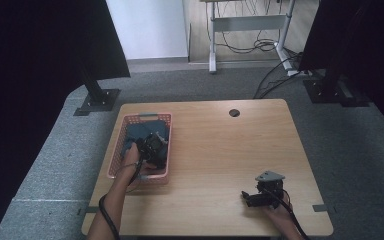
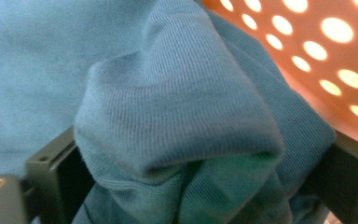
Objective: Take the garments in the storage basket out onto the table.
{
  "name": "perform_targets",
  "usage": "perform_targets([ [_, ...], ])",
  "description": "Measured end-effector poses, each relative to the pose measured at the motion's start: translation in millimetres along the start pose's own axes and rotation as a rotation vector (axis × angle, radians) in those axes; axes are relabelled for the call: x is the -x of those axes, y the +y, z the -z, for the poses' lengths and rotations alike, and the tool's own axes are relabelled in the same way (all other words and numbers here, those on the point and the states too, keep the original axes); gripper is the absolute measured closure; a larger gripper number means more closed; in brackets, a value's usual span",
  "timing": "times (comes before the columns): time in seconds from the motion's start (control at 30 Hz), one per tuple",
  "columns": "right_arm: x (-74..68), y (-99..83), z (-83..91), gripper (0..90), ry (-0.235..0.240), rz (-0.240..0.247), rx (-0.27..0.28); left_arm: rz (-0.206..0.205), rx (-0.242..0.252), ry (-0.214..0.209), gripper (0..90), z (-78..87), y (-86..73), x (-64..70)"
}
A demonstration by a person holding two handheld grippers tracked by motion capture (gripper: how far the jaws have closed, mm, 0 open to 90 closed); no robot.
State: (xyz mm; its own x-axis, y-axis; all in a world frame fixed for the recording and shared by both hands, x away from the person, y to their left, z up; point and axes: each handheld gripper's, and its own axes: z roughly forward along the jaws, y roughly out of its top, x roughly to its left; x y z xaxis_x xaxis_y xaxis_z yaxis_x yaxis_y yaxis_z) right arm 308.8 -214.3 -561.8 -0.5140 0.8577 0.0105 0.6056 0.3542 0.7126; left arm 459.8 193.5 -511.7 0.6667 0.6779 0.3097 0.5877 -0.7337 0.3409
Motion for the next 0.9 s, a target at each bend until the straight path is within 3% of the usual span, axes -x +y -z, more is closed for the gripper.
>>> perform_targets([
  [0.5,-0.1,-0.1,0.0,0.0,-0.001,-0.001,0.001,0.027,0.056,0.048,34.9,3.6,-3.1,-2.6],
  [0.9,-0.1,-0.2,0.3,0.0,0.001,0.001,0.002,0.015,0.154,0.104,54.0,16.3,-10.2,-2.0],
])
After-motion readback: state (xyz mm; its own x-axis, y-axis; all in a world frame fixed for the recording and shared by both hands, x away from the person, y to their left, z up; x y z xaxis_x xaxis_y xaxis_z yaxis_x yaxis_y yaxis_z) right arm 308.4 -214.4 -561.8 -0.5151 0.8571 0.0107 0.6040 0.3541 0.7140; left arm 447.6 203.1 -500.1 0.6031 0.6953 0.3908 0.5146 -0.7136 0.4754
